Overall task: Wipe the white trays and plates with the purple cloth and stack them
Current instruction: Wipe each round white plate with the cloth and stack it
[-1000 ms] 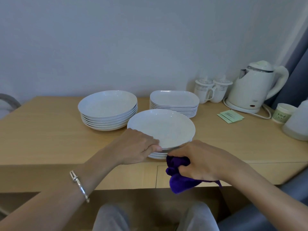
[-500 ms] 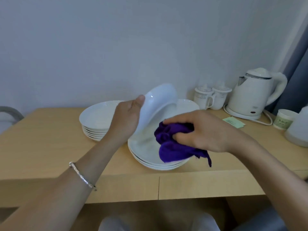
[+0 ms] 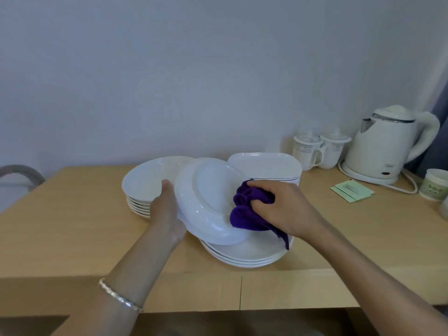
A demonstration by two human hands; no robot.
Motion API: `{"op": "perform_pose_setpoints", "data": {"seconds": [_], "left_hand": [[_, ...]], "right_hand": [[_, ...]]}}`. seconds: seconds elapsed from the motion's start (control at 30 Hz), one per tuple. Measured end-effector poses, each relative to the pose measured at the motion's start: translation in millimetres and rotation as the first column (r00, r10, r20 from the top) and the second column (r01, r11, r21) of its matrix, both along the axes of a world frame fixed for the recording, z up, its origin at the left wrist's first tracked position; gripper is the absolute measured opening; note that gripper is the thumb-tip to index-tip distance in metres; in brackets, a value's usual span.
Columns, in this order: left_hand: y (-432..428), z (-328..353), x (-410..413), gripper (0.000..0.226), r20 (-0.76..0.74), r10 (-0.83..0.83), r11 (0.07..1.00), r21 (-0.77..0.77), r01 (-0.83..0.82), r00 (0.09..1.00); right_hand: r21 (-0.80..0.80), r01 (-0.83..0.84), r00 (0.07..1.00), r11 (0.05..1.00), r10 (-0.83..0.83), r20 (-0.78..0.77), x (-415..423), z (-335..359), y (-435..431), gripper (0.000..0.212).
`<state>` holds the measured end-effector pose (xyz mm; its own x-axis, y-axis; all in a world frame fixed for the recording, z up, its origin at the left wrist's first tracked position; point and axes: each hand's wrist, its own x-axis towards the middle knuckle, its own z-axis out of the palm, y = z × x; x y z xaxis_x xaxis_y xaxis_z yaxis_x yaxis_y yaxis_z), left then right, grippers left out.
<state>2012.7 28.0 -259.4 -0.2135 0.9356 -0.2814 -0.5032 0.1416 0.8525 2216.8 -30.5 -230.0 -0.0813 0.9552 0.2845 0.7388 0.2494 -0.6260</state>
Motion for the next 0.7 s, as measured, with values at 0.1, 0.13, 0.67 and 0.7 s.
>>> {"op": "perform_pose_setpoints", "data": {"seconds": [0.1,0.13,0.67,0.7], "left_hand": [[-1.7,-3.1,-2.0,0.045,-0.068,-0.002,1.000,0.009,0.002,0.998],[-2.7,-3.6,-3.5,0.045,-0.145,-0.017,1.000,0.016,0.020,0.989],[-47.0,-28.7,-23.6,0.071,-0.918,0.374,0.875,0.397,0.278,0.135],[-46.8,-30.7,-17.6,0.089,-0.939,0.328,0.867,0.341,0.364,0.099]], "right_hand": [[0.059,0.004,1.000,0.998,-0.005,0.014,-10.8,-6.6,6.2,0.031],[0.084,0.025,1.000,0.996,-0.026,0.014,-13.2,-6.3,7.6,0.033],[0.122,-0.095,0.984,0.988,0.112,-0.140,-23.2,-47.5,21.6,0.084],[0.132,-0.091,0.985,0.987,0.109,-0.132,-22.5,-48.0,22.9,0.080]]}}
